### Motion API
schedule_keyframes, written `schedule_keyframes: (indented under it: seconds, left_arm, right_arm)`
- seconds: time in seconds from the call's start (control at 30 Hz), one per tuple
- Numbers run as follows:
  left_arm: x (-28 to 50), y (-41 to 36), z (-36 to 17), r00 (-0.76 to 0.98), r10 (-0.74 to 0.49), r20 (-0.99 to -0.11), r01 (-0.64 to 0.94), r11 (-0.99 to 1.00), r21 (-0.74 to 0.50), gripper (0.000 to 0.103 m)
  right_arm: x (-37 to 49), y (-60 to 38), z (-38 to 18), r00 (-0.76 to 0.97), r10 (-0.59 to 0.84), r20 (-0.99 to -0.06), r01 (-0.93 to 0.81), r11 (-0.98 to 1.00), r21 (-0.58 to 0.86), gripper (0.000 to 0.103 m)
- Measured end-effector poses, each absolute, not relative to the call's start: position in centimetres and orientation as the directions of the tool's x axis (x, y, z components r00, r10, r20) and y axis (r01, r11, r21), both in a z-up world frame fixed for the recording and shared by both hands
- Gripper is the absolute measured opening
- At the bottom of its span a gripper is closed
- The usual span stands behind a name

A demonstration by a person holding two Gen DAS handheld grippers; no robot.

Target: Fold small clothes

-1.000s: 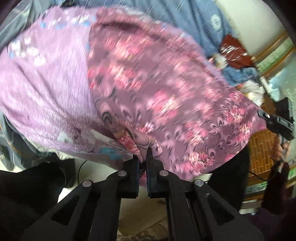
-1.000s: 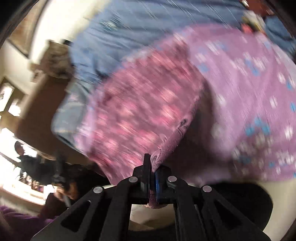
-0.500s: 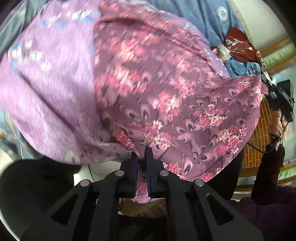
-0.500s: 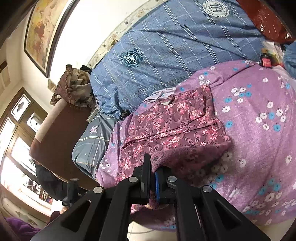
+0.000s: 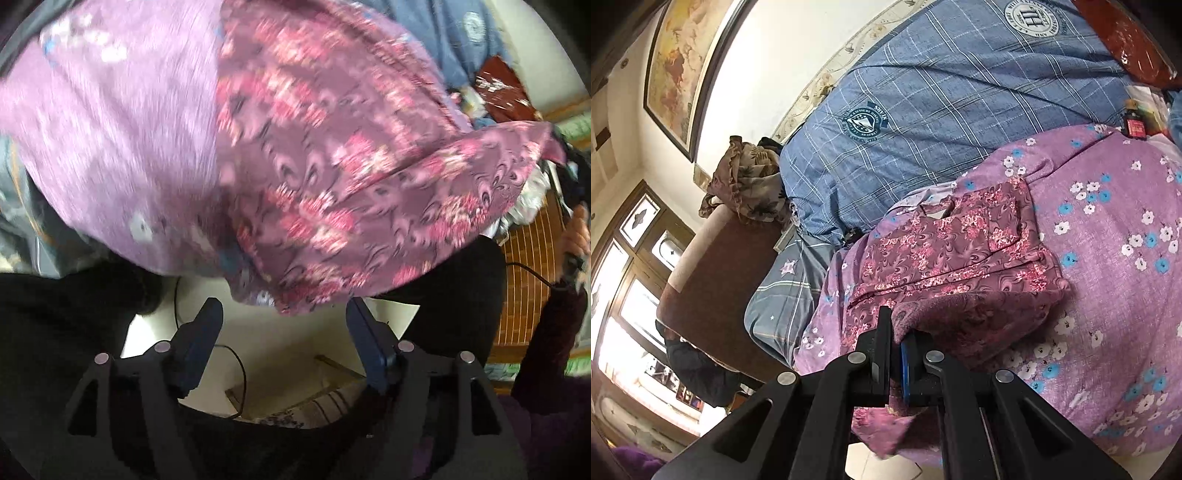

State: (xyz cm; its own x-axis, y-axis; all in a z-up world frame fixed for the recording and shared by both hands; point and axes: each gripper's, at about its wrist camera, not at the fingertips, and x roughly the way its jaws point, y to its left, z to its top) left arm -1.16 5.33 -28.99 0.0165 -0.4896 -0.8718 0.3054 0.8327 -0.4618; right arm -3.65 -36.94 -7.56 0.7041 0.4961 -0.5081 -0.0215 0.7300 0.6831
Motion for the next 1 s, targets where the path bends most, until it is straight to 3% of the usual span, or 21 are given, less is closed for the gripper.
schedule_keyframes:
  seconds: [0.17,0.33,0.5,0.7,0.77,1.0]
  left_arm:
    - [-0.4,4.9,-30.1,0.033,-0.569,-0.822,0.231,0.804,-0.548,0.069]
    - [1.2,4.7,-30.5,0.134,-0.575,-0.807,0.250,0.808,-0.534,0.069]
    - [1.8,5.4,-34.3,0.059,-0.619,-0.783,0.158,0.781,-0.605,0.066]
    - [1.3,6.0,-34.7,0.043,-0.686,-0.726,0.163,0.722,-0.673,0.033]
    - [1.3,5.8,-34.4,0.047,-0.694,-0.719,0.185,0.713,-0.676,0.012]
    - [1.3,5.3,-30.0,0.077,-0.745,-0.663,0.276,0.655,-0.704,0.008]
  right_arm:
    - [-3.6,-37.2,-6.9,0.711,0.486,-0.508,-0.019,0.736,0.677,0.003]
    - [-3.0,-37.8,-7.2,0.709,0.474,-0.522,0.005,0.737,0.676,0.003]
    - [-2.4,-37.5,-7.8,0.696,0.477,-0.536,0.011,0.739,0.673,0.003]
    - [-2.2,-37.7,-7.9,0.696,0.466,-0.547,0.021,0.747,0.664,0.003]
    - [-2.2,-37.8,-8.0,0.695,0.464,-0.549,0.025,0.748,0.663,0.003]
    - [-2.2,-38.3,-6.6,0.713,0.446,-0.540,0.009,0.765,0.644,0.003]
